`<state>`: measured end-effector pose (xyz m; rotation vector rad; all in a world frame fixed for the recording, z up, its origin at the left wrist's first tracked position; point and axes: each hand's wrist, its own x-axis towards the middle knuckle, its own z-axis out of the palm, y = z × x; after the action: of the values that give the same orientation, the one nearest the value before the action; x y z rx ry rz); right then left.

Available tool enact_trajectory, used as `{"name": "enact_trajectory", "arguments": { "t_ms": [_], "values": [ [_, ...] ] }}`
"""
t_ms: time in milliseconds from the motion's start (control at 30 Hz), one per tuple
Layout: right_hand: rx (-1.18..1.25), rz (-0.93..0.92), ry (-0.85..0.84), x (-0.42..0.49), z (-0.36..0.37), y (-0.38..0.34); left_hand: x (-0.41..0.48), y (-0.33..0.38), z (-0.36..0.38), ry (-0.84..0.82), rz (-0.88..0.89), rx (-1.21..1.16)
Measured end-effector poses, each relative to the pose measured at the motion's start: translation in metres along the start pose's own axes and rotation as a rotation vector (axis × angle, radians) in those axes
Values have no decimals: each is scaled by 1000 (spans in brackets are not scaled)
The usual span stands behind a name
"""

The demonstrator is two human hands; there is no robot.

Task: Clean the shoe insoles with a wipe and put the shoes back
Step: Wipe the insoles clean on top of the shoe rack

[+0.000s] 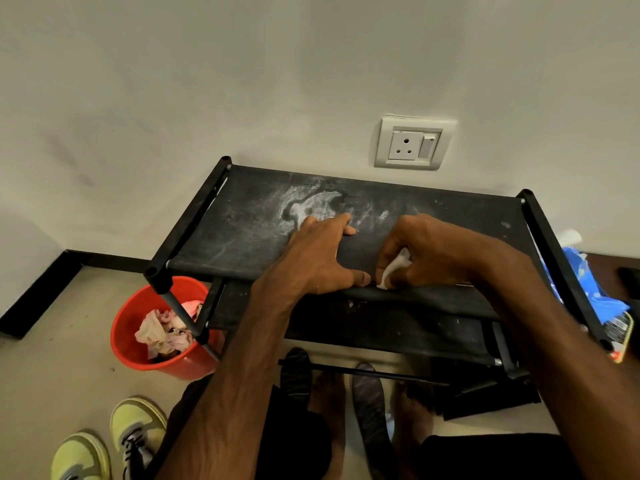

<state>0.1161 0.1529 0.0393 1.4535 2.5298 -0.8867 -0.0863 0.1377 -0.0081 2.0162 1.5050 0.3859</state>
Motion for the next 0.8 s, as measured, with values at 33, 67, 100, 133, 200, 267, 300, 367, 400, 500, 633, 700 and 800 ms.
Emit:
{"name": "enact_trajectory", "arguments": {
  "t_ms": [33, 67, 100, 133, 200, 267, 300, 367, 400, 500, 633, 700, 800],
  "values": [
    [-3, 0, 1, -2, 1, 0, 0, -1, -1, -2, -2, 2],
    [-6, -6, 18, -3, 2, 0, 0, -1, -2, -5, 0, 8],
    [0, -17, 41, -5, 3, 1, 0, -2, -2, -8, 1, 9],
    [23, -32, 66, -8, 4, 1, 0, -1, -2, -14, 1, 4],
    [73, -62, 150, -11, 2, 3, -1, 0, -1, -22, -1, -1],
    [72, -62, 244, -9, 1, 5, -1, -1, -1, -25, -11, -8],
    [56, -43, 261, -7, 0, 6, -1, -1, -1, -25, -16, -16],
    [14, 11, 223, -5, -1, 8, 0, -2, -1, -32, -20, -20],
    [4, 34, 191, -5, 0, 9, 0, -2, -1, -33, -20, -15],
    [-1, 58, 147, -8, 1, 11, 1, -1, -1, -29, -16, -6],
    [-7, 56, 124, -8, 0, 8, 1, -2, -1, -26, -17, -11],
    [-3, 50, 107, -7, 0, 8, 1, -2, -2, -32, -16, -7],
    [-3, 51, 92, -7, -1, 8, 1, -1, -2, -36, -15, -1]
  ]
}}
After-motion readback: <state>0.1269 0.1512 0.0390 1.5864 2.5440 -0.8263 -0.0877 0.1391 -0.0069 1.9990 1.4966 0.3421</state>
